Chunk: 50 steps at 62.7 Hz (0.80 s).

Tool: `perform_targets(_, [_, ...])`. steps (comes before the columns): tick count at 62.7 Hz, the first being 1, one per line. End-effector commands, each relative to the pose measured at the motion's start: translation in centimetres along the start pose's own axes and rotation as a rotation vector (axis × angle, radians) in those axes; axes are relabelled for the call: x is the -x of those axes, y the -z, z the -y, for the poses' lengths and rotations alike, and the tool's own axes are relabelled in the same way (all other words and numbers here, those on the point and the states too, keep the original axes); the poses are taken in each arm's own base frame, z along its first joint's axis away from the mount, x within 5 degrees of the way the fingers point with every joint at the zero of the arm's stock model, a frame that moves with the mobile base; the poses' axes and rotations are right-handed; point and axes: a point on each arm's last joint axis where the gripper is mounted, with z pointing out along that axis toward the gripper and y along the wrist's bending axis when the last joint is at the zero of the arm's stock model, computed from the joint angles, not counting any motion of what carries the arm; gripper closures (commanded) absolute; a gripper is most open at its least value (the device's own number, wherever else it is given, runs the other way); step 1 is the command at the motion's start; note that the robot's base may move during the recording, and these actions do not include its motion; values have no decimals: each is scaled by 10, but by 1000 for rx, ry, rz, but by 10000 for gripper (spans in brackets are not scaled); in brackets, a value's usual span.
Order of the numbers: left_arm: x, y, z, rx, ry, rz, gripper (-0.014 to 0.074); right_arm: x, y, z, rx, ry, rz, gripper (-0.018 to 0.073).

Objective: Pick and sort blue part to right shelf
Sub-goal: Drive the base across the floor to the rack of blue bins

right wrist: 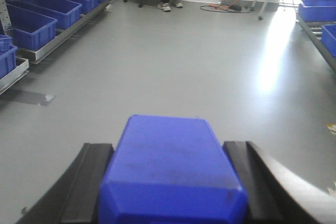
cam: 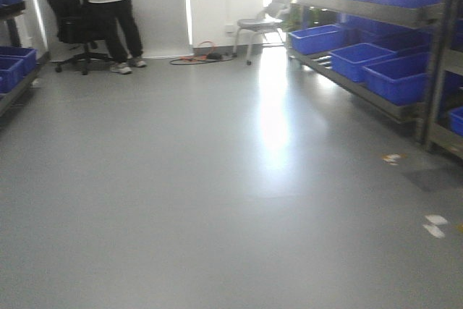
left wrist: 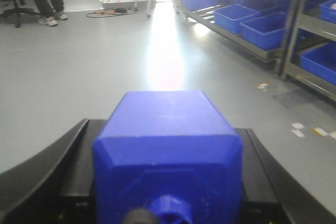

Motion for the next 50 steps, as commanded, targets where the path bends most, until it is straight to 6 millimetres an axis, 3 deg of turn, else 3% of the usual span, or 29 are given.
perform_targets(1, [16,1,2,-26,-5,96,263,17,2,0,5,20,109,218])
perform_targets(50, [16,1,2,-26,-5,96,263,17,2,0,5,20,109,218])
